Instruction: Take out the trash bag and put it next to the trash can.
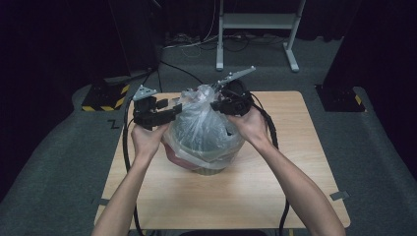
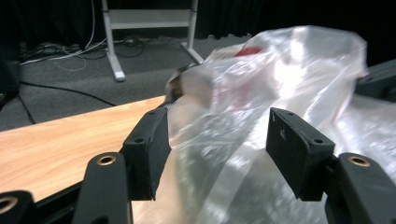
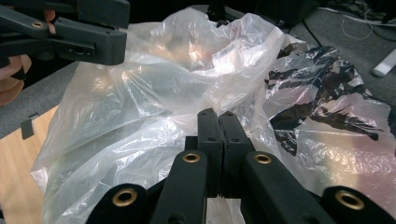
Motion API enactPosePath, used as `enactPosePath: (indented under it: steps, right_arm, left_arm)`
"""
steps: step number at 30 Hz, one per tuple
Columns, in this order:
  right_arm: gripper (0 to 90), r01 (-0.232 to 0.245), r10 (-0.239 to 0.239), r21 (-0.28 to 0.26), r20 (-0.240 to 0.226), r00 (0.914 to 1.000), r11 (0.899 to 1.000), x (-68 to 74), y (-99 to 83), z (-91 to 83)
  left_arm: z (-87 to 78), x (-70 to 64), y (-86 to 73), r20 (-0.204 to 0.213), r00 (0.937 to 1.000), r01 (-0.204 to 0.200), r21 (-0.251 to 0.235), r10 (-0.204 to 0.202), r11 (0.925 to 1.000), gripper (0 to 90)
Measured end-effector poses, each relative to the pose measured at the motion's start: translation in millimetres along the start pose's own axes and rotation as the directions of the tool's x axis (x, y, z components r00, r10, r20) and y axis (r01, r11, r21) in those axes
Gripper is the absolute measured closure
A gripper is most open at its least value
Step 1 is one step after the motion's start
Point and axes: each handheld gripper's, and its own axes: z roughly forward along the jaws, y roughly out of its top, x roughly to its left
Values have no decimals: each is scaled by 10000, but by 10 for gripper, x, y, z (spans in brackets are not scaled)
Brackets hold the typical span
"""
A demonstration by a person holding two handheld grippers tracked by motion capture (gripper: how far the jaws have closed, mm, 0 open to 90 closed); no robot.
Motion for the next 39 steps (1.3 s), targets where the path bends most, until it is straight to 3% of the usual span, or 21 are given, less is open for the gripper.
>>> enactPosePath:
  steps: [9,17,33,39]
  right_arm:
    - [893,127,-129,-135,-100,9999,9998,32,51,-42]
    - [893,300,-301,-298,-55,9995,9991,78,120,-106]
    - [894,249,-245,-665,69,9997,9975,56,182,-310]
    - [894,195,-190,-826,66,9998,9964,46,190,-409]
  left_arm:
    - [-139,161,-57,-102,9992,379,-276,-381,9989,381]
    - [-251,350,-74,-445,9961,727,-680,-758,9950,380]
    - [-281,774,-401,-1534,9837,910,-226,-934,9956,378]
    - [-232,881,-583,-1732,9764,1294,-109,-1293,9915,380]
